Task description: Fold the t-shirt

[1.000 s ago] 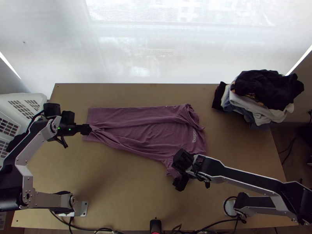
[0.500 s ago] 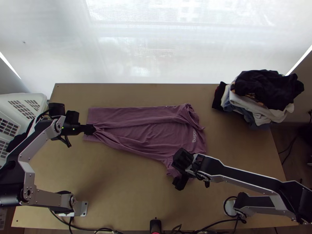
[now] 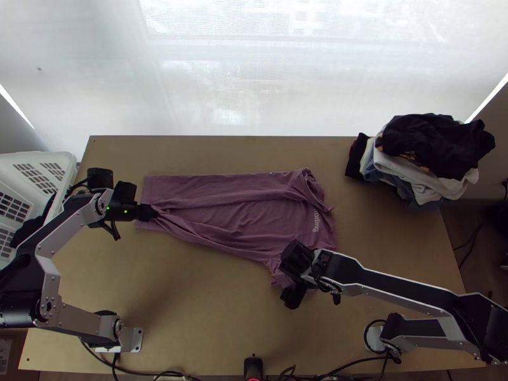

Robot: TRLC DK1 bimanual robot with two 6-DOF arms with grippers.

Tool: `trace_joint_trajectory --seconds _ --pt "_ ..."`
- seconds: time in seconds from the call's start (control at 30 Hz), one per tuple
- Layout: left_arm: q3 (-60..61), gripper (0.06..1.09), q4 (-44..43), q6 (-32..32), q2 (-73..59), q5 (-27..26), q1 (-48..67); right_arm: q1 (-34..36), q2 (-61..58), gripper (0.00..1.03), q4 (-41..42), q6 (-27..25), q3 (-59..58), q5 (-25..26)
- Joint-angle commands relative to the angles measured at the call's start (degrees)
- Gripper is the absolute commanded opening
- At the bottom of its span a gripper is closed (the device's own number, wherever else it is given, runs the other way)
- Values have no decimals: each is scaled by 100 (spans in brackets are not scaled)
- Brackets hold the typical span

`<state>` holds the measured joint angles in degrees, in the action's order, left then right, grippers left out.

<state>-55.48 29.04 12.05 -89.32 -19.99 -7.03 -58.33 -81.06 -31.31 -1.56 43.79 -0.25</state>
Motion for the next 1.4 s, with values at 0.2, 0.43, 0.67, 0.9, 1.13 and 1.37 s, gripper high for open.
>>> trace_joint_trajectory --seconds 0.2,0.43,0.67,0.9,1.13,1.37 --pt "-68 9 375 16 319 -49 -115 5 -15 92 -42 -2 68 -1" --pt "-147 9 647 7 565 -49 -167 14 -24 20 20 -55 103 -1" --pt "-85 9 963 -1 881 -49 -185 93 46 3 -7 -90 130 8" --pt "-6 9 1394 25 1382 -75 -255 515 310 3 -385 -151 402 8" --pt "117 9 1965 78 1698 -111 -378 972 600 3 -806 -257 683 8" --pt "416 9 2194 341 2068 -111 -642 1464 855 3 -1044 -345 912 8"
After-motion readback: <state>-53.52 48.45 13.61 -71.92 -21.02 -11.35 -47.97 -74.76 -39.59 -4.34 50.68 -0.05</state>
